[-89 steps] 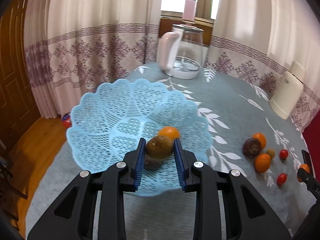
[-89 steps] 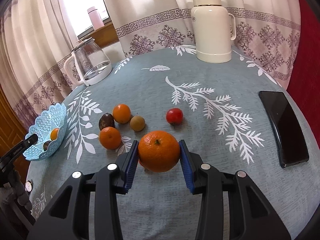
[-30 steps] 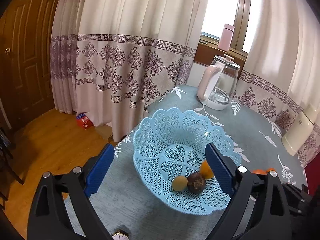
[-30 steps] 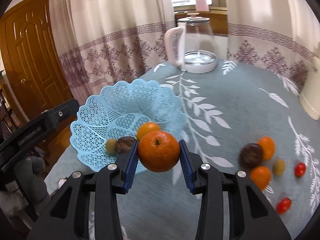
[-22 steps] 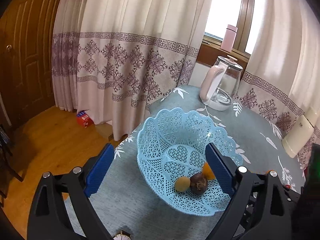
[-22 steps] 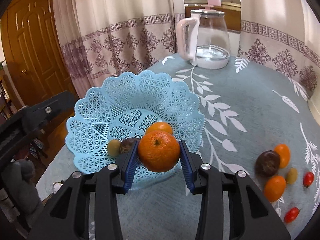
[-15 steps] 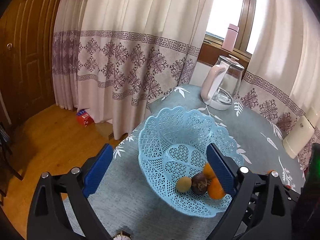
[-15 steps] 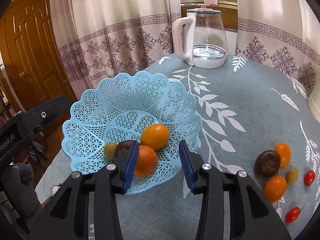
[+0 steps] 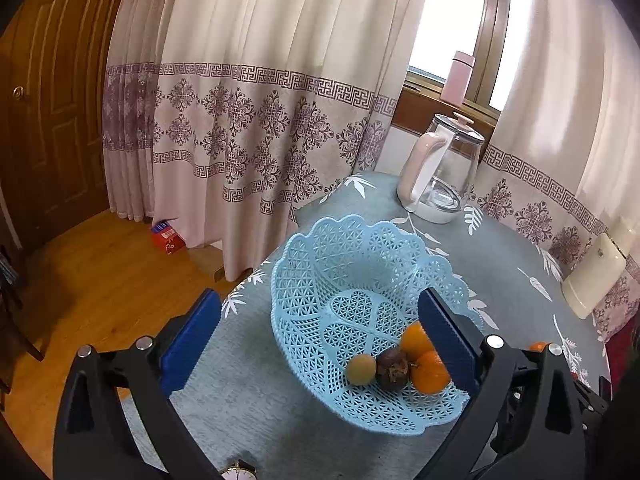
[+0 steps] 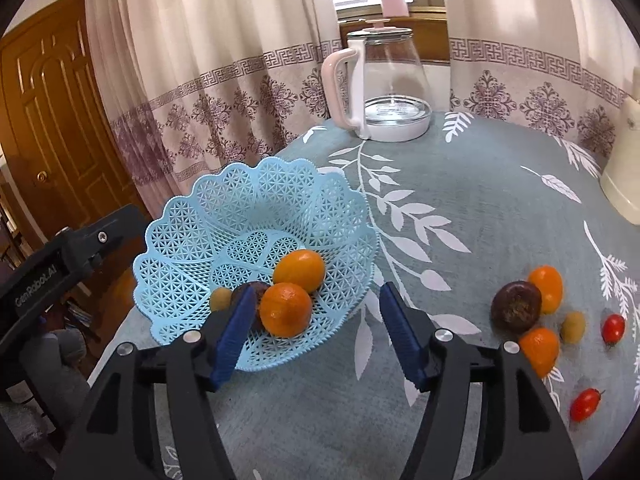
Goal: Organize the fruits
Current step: 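Withdraw both tools from the basket back toward the loose fruits, then close the right tool around a red tomato, then move the left tool to an orange and close it around it, then carry the orange into the blue basket and open the left tool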
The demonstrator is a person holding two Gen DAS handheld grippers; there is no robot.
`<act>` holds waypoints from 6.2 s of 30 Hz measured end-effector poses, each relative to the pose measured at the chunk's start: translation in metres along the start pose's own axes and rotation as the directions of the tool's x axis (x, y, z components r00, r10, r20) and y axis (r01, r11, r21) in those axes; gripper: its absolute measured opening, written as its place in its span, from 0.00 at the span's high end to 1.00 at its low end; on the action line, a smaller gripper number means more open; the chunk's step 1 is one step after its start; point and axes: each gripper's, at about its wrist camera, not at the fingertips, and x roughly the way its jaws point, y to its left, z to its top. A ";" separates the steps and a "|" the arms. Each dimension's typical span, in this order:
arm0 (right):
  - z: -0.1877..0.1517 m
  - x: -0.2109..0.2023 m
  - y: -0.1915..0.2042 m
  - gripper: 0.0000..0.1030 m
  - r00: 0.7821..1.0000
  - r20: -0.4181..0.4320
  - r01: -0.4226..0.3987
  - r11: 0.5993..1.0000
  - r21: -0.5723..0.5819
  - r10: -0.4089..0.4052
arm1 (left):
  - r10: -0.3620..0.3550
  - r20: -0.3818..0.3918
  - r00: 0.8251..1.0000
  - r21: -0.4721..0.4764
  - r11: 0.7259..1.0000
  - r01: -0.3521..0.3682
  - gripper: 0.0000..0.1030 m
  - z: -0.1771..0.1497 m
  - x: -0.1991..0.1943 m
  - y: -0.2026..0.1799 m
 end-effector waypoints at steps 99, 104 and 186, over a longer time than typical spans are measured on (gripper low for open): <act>-0.086 -0.057 -0.186 0.72 0.952 -0.086 0.307 0.913 0.270 -0.294 | -0.172 -0.088 0.981 0.345 0.919 0.192 0.03 -0.069 -0.020 -0.139; -0.086 -0.066 -0.183 0.72 0.945 -0.056 0.325 0.915 0.240 -0.321 | -0.177 -0.115 0.977 0.373 0.904 0.208 0.03 -0.076 -0.014 -0.155; -0.103 -0.077 -0.218 0.73 0.977 -0.018 0.201 0.895 0.398 -0.211 | -0.287 -0.375 0.882 0.384 0.818 0.429 0.63 -0.129 0.029 -0.244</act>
